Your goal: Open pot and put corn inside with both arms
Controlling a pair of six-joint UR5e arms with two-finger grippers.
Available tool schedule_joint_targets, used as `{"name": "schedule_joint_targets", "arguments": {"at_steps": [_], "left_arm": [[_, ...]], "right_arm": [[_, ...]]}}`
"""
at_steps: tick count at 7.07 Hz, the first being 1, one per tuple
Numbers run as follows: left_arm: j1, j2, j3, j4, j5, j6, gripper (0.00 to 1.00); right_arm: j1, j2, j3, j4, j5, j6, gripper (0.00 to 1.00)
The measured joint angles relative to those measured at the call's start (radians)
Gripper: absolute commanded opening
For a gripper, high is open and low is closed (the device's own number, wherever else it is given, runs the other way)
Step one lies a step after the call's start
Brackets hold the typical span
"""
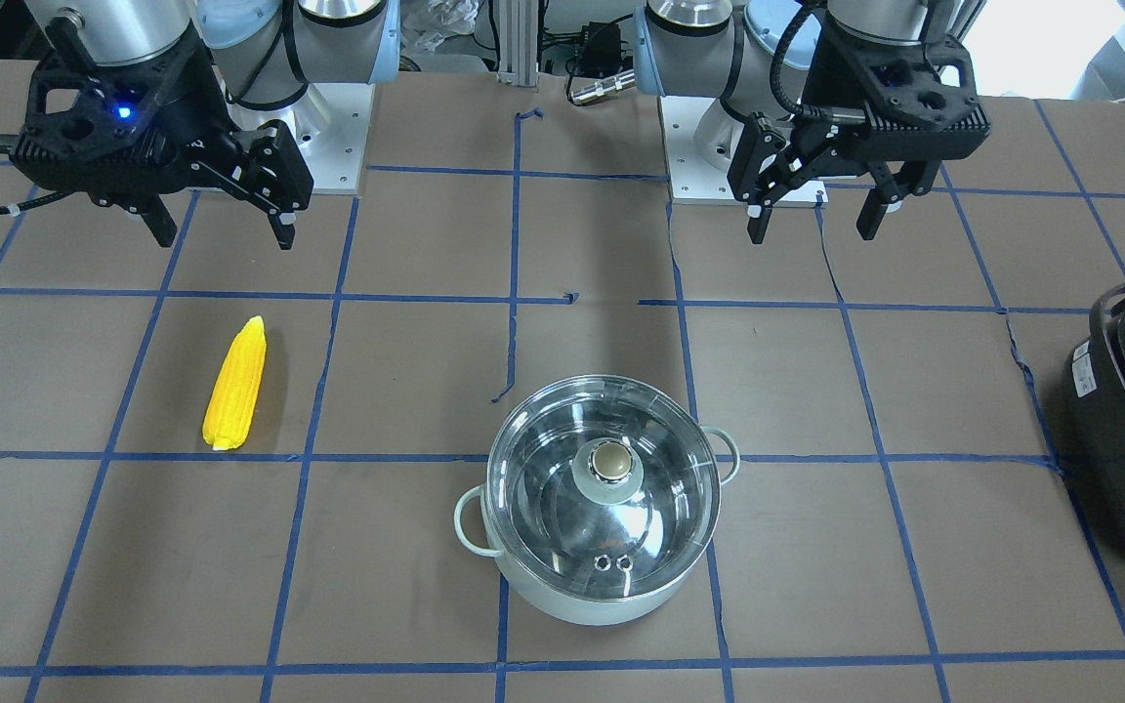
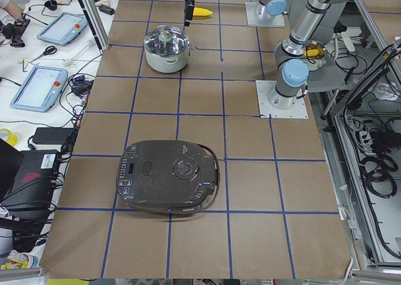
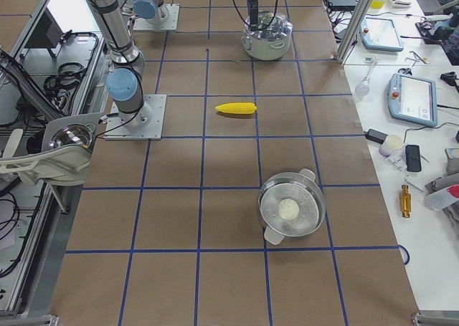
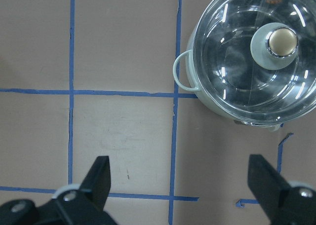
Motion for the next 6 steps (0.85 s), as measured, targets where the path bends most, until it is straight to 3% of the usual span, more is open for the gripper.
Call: {"name": "schedule_joint_targets", "arguments": {"at_steps": [6], "left_arm": [[-0.005, -0.01, 0.008, 0.012, -0.002, 0.008, 1.0]], "right_arm": [[-0.001, 0.0, -0.001, 0.0, 0.0, 0.0, 1.0]]}}
